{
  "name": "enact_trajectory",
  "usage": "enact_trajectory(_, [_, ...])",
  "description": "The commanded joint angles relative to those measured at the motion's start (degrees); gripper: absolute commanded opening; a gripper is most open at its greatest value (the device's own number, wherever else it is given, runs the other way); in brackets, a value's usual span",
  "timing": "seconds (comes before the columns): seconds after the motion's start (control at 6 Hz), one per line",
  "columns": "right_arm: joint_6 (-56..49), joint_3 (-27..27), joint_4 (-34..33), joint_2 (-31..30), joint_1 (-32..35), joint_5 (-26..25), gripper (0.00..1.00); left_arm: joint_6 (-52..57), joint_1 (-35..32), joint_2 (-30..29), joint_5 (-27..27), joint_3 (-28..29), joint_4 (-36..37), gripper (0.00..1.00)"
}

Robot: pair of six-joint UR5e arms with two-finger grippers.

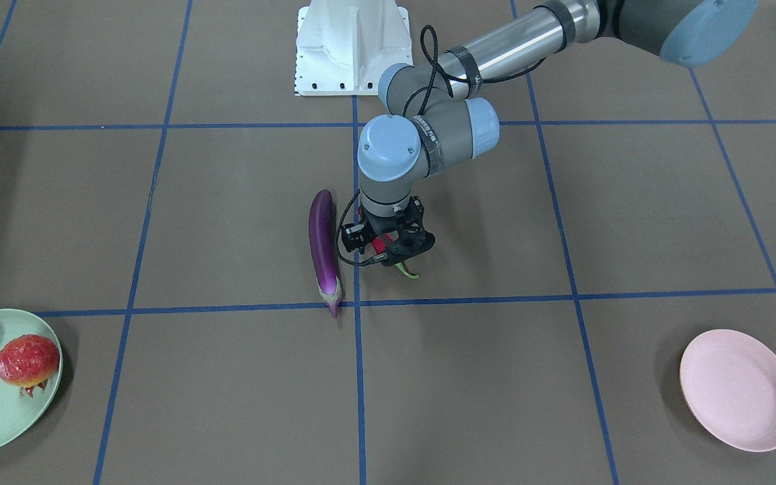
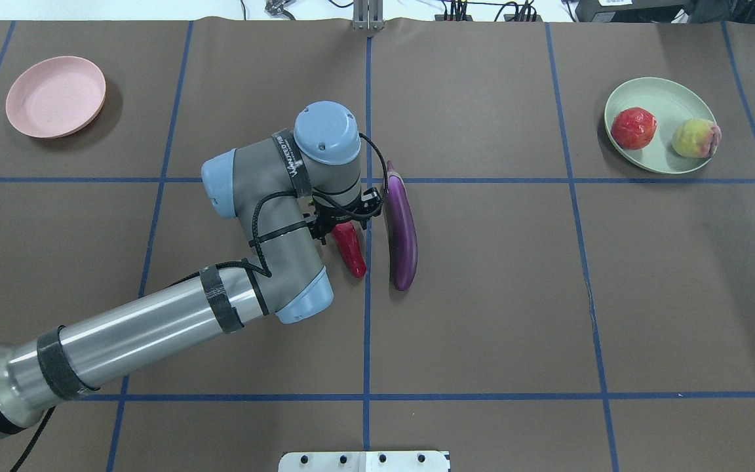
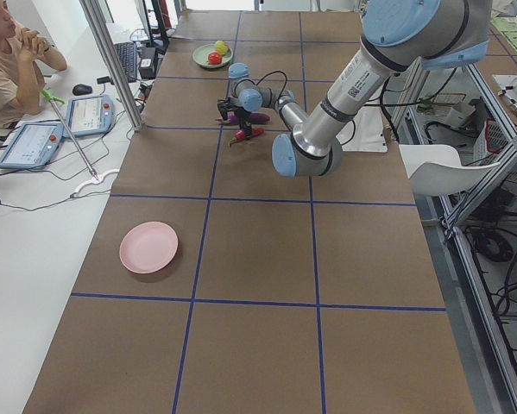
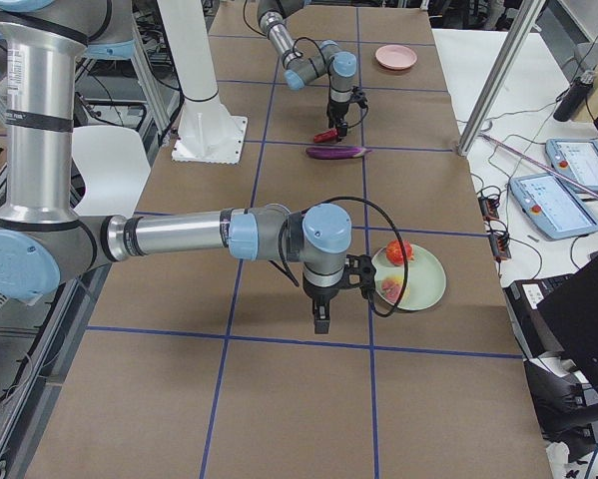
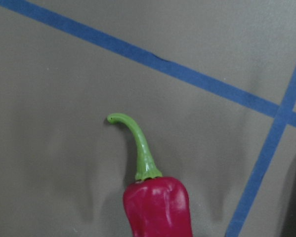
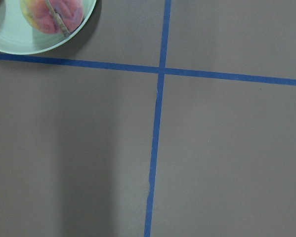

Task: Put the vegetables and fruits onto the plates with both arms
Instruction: 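Reach the left gripper to the red chili pepper and grasp it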

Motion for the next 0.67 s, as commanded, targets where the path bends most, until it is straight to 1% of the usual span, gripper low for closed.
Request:
enact_trajectory(0.0, [-0.01,0.03,0.09,0.05,0.0,0.0,1.0,0.3,-0.09,-0.28,-0.1,-0.08,0.73,0.0])
enact_trajectory(0.17, [-0.01,0.03,0.09,0.05,0.0,0.0,1.0,3.6,-1.31,-0.89,0.16,-1.3,5.96,0.0])
enact_trajectory(0.33, [0.08,0.03,0.09,0.06,0.0,0.0,1.0,10.42,-3.41,-1.07,0.16,-4.36,10.28,0.0])
enact_trajectory(0.5, [0.08,-0.06,0.09,0.06,0.0,0.0,1.0,16.93,-8.04,-0.64,0.42,-4.91,9.97,0.0])
